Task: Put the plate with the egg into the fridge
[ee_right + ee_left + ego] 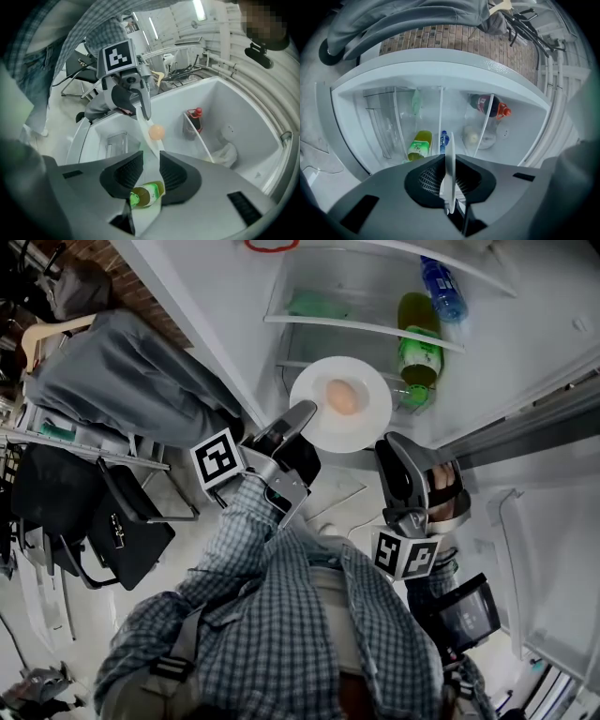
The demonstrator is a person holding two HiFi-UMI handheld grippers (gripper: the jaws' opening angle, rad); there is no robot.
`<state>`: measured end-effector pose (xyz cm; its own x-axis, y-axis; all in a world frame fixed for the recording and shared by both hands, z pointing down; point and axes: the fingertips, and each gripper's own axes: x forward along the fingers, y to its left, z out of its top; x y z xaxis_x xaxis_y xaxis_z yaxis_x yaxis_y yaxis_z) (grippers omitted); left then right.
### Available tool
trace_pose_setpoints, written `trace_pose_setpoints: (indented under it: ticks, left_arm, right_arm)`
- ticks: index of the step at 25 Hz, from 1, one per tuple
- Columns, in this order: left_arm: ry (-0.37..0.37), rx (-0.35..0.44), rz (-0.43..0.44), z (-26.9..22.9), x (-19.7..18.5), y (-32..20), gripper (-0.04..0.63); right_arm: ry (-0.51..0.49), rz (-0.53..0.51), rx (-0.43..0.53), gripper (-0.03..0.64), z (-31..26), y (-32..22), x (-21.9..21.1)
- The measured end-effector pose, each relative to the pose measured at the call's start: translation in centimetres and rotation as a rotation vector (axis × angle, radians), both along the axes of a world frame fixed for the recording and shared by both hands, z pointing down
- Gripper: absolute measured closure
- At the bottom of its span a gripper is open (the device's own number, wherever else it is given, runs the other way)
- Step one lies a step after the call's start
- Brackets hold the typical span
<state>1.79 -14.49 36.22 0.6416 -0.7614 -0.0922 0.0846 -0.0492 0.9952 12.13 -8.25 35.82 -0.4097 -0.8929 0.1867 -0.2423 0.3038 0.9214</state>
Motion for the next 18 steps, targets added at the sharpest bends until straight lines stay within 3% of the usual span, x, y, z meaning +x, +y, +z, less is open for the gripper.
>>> trace_pose_setpoints:
  ticks: [8, 15, 18]
  left_arm:
    - [0.002, -0.01, 0.024, -0.9, 1.1, -0.1, 0.557]
    - [0.051, -0.005, 0.046, -2.2, 1.9, -0.4, 0.557]
    - [0.024, 0.009, 0.055, -2.7, 2.1, -0.4, 0.557]
  right_arm:
    - [0.156, -0.103, 0.203, 0.528, -1.2, -0.1, -2.0]
    - [0.2, -0.1, 0.229, 0.563, -1.4, -0.5, -2.2]
    - [0.224, -0.099, 0.23, 0.577, -1.3, -0.4, -2.2]
